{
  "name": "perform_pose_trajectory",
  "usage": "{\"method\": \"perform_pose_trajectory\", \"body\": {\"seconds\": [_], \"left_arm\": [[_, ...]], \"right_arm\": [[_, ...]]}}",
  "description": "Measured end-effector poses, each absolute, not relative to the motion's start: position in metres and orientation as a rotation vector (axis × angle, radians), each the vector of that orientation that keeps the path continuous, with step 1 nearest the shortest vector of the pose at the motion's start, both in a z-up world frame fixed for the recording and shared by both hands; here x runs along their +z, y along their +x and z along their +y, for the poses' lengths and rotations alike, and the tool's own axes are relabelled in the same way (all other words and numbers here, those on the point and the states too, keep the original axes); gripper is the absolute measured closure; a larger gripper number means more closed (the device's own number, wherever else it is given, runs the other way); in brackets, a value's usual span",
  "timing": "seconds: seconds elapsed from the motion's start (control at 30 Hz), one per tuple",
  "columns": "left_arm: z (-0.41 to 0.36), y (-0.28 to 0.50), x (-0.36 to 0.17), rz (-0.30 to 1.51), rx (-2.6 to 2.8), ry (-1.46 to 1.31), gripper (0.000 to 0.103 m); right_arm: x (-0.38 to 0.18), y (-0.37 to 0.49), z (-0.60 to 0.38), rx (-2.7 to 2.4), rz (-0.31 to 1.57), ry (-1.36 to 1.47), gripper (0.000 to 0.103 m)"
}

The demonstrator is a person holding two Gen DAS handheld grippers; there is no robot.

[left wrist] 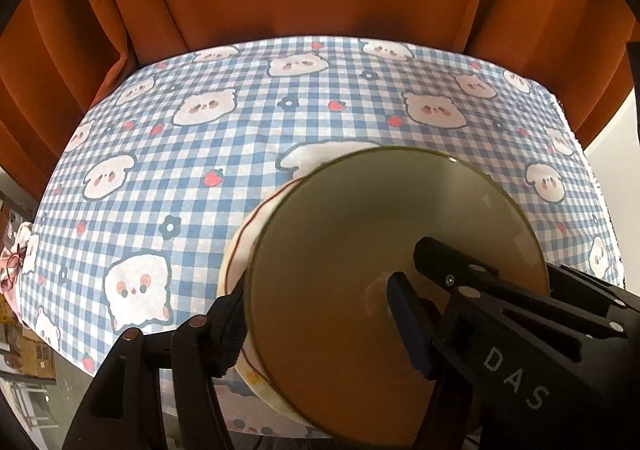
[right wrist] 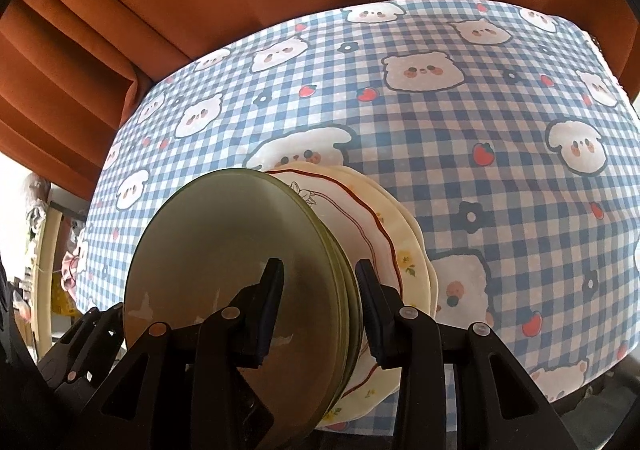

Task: Organize plates and bowls
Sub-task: 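Lower the nested bowls onto the red-rimmed plate, then open the left gripper and pull it back from the bowls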

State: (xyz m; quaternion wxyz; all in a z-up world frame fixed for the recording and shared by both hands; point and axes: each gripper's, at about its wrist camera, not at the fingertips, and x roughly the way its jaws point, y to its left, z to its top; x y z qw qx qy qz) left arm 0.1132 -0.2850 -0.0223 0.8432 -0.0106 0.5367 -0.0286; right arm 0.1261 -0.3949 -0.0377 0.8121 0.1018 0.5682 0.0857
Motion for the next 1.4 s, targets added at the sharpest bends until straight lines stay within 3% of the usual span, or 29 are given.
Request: {"method": "perform_pose_trajectory", "body": {"seconds": [0.03,0.1,0.17,0.3,0.6,1.0,1.4], "left_arm": [[-0.283,0.112,-0.02,1.117,-0.066,-0.024,0.03],[-0.279,0.108,-0.013,1.076,-0.073,-0.024,0.025],[-0.274,0.103,-0.005,1.016,-0.085,-0.01,0.021],[-0.259,0.091,0.012,0.926,-0.104,-0.001,0.019],[-0.192,0.052,0.029,0.787,-0.066,-0.019,0.002],[-0.089,0.001,0.018,0.733,0.005,0.006,0.002],[-0.036,-0.037,0.003,0.708,0.007,-0.022,0.002]], "right_arm": [[-0.034,0.124,-0.394,0.171,1.201,0.21,0.057],[-0.027,0.119,-0.393,0.139,1.176,0.195,0.042],[-0.017,0.113,-0.393,0.108,1.133,0.186,0.037],[0.004,0.1,-0.388,0.051,1.057,0.167,0.036],[0.033,0.055,-0.346,-0.016,0.915,0.147,0.036],[0.024,-0.004,-0.262,0.0,0.785,0.125,0.029],[0.003,-0.045,-0.215,-0.016,0.744,0.092,0.024]]}}
